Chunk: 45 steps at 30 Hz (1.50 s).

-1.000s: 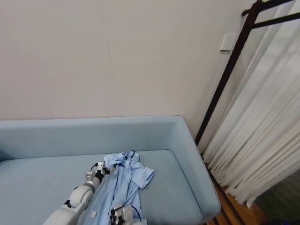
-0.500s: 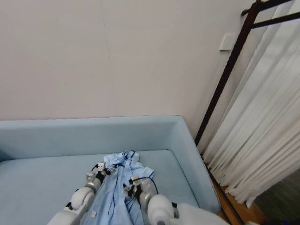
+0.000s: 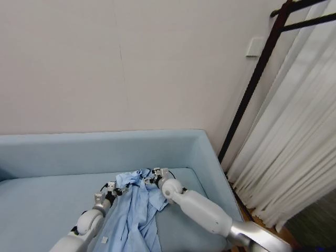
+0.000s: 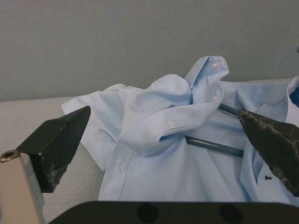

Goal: Pick up the clothes from the sofa and hang them on the clothes hanger.

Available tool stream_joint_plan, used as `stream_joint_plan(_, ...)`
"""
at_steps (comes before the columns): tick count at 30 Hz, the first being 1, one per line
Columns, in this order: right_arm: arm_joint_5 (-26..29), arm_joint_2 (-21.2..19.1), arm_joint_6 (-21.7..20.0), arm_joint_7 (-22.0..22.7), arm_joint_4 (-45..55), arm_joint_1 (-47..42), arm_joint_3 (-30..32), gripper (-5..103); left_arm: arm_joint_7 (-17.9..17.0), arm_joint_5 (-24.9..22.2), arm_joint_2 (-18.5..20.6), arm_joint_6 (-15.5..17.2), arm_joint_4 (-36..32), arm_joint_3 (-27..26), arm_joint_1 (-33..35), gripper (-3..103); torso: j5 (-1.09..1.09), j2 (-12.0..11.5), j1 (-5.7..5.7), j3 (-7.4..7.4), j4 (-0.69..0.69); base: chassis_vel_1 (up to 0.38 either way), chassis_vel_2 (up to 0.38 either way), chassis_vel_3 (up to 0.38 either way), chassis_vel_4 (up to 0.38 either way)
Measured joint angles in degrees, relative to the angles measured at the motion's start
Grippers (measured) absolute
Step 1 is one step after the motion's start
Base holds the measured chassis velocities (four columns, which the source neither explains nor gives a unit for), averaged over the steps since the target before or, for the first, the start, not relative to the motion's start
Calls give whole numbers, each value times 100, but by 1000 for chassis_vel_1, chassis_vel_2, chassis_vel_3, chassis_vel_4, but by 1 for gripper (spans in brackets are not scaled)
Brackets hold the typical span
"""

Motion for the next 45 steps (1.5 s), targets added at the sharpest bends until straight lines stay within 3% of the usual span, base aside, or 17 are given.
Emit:
stream_joint_plan(1,0,0,0,0,0,0,0,100,0,0,0,0,0,0,0,100,0,0,0,0,0,0,0,0,0)
stream_joint_plan(5,967,712,84,1096,-574,199,449,100,2,-11,-12,0,39,4,-55,100,0,0,-1,-1,-2,0,0,0,0)
stream_joint_plan(8,1121,894,158,1412,-882,311,476,103,4,-13,-18,-4,55,14,-84,100,0,1,0,-1,-1,0,0,0,0)
stream_joint_plan(12,1194,1039,232,1650,-1286,341,497,93,22,-15,-25,-41,122,33,-137,100,0,0,0,0,-3,0,0,0,0)
stream_joint_plan(16,1151,1022,198,1653,-1349,241,465,71,45,-17,-51,-74,186,37,-139,100,1,1,0,0,-3,0,0,0,0)
stream_joint_plan(18,1144,1018,198,1648,-1353,234,461,71,46,-18,-57,-78,188,37,-137,100,1,0,0,-1,-3,0,0,0,0)
stream_joint_plan(20,1132,988,184,1563,-1349,214,444,61,52,-19,-96,-91,207,44,-135,100,1,0,-1,-1,-2,0,0,0,0)
stream_joint_plan(22,1127,979,176,1540,-1345,210,435,61,53,-19,-104,-91,209,46,-135,100,1,1,-1,-1,-2,0,0,0,0)
stream_joint_plan(28,1069,981,150,1382,-1354,166,386,34,58,-22,-140,-91,209,51,-142,100,1,2,-1,-1,-2,0,0,0,0)
stream_joint_plan(29,1025,981,149,1341,-1361,154,369,34,58,-22,-141,-91,204,50,-137,100,1,2,-1,-1,-2,0,0,0,0)
stream_joint_plan(31,827,993,151,1179,-1437,152,343,17,58,-23,-139,-91,180,36,-108,100,1,2,-1,-1,-2,0,0,0,0)
stream_joint_plan(33,801,998,153,1156,-1457,158,342,17,58,-23,-139,-91,178,34,-103,100,1,2,-1,-1,-2,0,0,0,0)
stream_joint_plan(36,355,1046,196,891,-1632,278,325,3,55,-23,-140,-95,138,21,-60,100,1,2,-1,-1,-2,0,0,0,0)
stream_joint_plan(41,-538,1113,339,472,-1878,491,245,1,64,-23,-145,-102,95,23,-9,100,1,2,-1,-1,-2,0,0,0,0)
stream_joint_plan(45,-680,1182,380,415,-1923,611,235,1,84,-22,-151,-103,98,53,-14,100,1,2,-1,-1,-2,0,0,0,0)
